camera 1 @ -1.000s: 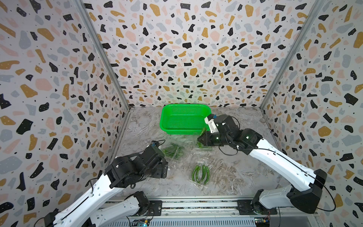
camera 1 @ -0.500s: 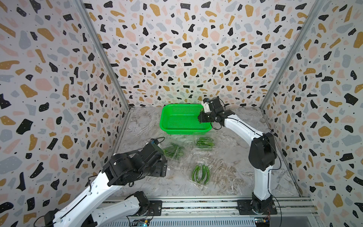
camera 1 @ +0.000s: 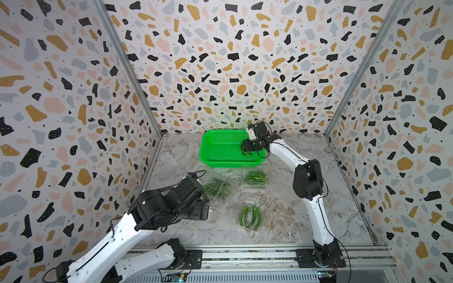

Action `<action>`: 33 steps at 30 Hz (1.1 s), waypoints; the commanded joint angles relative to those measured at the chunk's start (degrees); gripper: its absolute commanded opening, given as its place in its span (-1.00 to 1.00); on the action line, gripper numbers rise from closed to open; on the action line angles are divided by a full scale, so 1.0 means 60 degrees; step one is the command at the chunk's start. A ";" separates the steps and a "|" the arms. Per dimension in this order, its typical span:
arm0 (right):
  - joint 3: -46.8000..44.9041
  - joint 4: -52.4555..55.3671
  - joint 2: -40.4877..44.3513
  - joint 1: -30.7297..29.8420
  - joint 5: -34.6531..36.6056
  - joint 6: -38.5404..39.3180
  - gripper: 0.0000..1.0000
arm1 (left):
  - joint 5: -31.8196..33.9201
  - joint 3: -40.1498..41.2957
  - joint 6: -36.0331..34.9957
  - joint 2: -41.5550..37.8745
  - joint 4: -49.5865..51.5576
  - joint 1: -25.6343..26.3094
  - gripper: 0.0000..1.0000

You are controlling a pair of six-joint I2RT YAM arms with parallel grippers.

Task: Take small green peppers out of containers
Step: Place the green pepper in the basket, then pick up the green pepper from the packing box.

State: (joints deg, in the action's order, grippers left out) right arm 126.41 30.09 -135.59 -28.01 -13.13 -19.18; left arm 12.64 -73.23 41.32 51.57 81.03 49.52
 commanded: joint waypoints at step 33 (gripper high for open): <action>-1.1577 -0.0116 0.8644 -0.4707 -0.0362 -0.5154 0.05 | -0.0440 0.0611 0.0010 -0.0104 -0.1003 -0.0079 0.90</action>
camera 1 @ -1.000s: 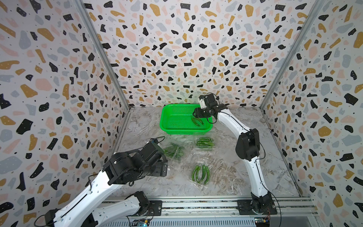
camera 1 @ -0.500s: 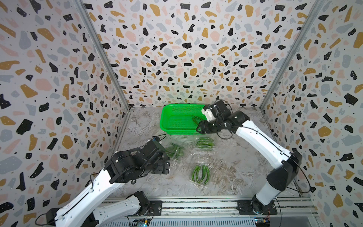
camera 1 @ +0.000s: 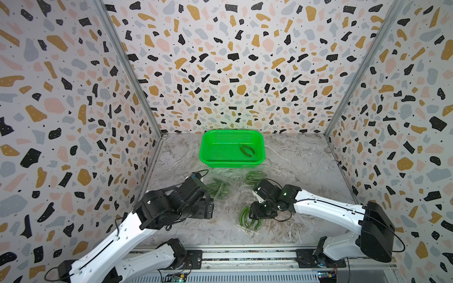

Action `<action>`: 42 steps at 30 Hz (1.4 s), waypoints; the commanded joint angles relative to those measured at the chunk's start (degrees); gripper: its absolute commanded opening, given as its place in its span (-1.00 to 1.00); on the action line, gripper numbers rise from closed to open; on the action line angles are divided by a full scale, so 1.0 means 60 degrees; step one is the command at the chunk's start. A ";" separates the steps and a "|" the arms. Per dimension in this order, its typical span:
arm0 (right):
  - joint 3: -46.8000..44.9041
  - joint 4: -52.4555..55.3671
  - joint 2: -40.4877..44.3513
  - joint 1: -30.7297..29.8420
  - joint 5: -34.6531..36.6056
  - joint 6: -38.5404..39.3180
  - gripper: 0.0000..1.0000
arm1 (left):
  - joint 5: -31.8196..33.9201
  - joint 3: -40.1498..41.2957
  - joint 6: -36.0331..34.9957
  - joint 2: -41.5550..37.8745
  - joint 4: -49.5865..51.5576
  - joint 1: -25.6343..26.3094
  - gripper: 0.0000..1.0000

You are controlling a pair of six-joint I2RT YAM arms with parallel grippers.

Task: Take small green peppers out of containers
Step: Pick up the green pepper from the packing box.

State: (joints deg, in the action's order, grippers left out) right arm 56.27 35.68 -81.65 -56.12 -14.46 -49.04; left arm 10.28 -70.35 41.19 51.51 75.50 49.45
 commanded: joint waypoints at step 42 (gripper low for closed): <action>0.2823 -0.0864 0.0618 0.1337 0.0724 0.0591 -0.89 | 0.0377 -0.0402 -0.0578 0.0538 -0.0107 -0.0096 0.89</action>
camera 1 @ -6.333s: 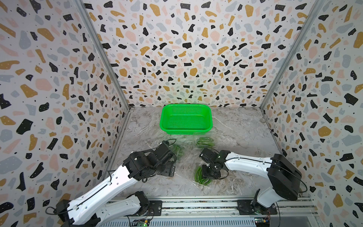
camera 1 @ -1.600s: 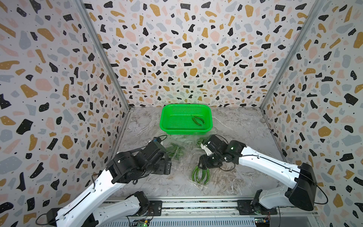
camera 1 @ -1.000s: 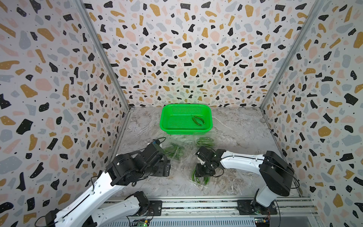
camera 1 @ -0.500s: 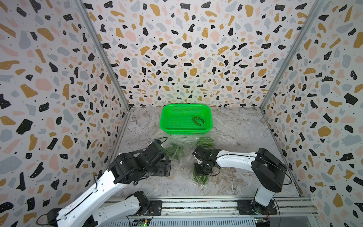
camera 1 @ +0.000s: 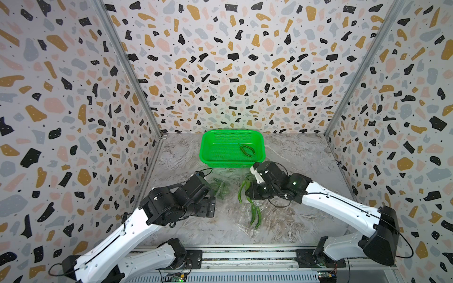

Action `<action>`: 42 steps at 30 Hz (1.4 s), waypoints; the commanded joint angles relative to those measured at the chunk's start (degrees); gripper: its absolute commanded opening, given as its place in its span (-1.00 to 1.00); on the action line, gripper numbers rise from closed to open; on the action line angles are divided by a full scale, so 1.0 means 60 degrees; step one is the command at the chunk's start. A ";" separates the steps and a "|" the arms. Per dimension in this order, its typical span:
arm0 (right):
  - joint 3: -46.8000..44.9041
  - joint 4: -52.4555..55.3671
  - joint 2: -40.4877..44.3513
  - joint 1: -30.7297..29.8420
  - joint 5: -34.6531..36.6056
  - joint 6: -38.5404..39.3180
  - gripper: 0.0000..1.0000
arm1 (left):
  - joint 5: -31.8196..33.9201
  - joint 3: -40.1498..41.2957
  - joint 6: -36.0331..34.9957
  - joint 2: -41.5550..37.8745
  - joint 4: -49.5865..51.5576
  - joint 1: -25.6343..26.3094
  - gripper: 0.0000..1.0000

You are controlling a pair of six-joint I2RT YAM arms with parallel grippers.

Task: Take small green peppers out of containers
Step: Pick up the green pepper from the packing box, then place the green pepper in the basket.

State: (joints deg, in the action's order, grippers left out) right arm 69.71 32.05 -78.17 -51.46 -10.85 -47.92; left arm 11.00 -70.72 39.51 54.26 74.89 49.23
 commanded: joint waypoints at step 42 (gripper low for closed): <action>1.0997 0.0896 -0.9418 0.3648 -0.1084 0.4038 0.14 | 0.0311 -0.0816 -0.0207 -0.0170 0.0816 -0.0087 0.88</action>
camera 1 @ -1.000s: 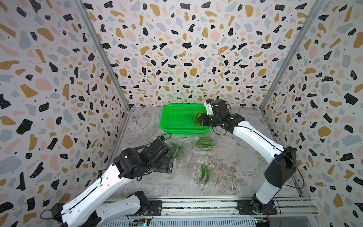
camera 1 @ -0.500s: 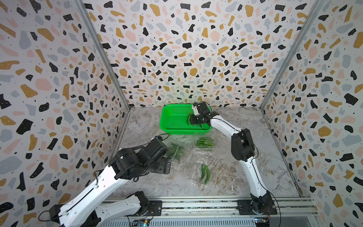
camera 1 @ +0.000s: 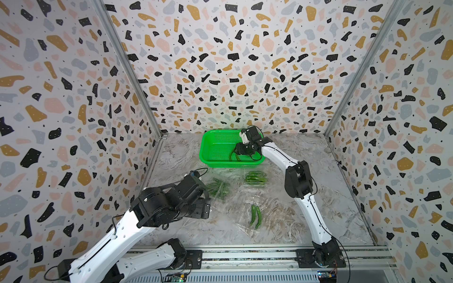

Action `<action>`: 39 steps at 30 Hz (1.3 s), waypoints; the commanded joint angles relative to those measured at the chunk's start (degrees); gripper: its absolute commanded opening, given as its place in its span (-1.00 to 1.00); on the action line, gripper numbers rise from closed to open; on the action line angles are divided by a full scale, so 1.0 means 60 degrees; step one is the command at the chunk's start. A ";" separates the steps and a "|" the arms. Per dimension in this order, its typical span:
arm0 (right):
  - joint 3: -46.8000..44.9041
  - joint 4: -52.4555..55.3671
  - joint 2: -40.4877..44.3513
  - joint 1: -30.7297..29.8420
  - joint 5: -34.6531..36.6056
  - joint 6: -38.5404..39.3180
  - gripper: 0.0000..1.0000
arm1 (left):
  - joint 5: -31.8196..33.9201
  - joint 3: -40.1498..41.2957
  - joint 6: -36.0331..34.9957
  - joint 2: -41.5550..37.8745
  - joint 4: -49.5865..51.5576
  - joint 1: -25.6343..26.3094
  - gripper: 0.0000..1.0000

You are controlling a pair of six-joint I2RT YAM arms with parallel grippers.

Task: Take small green peppers out of containers
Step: Place the green pepper in the basket, then pick up the green pepper from the packing box.

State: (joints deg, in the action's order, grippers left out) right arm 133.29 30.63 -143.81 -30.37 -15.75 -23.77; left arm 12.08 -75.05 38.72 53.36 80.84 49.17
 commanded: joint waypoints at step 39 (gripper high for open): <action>-1.1143 0.2877 0.8829 -0.3650 0.1455 -0.2793 0.24 | -0.2207 0.1097 -0.0781 0.0584 -0.2912 -0.0098 0.89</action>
State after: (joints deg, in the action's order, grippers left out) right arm 63.53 42.46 -91.57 -51.09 -9.74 -39.72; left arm -1.10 -68.49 35.14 57.23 63.26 48.84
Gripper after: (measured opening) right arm 0.622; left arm 0.944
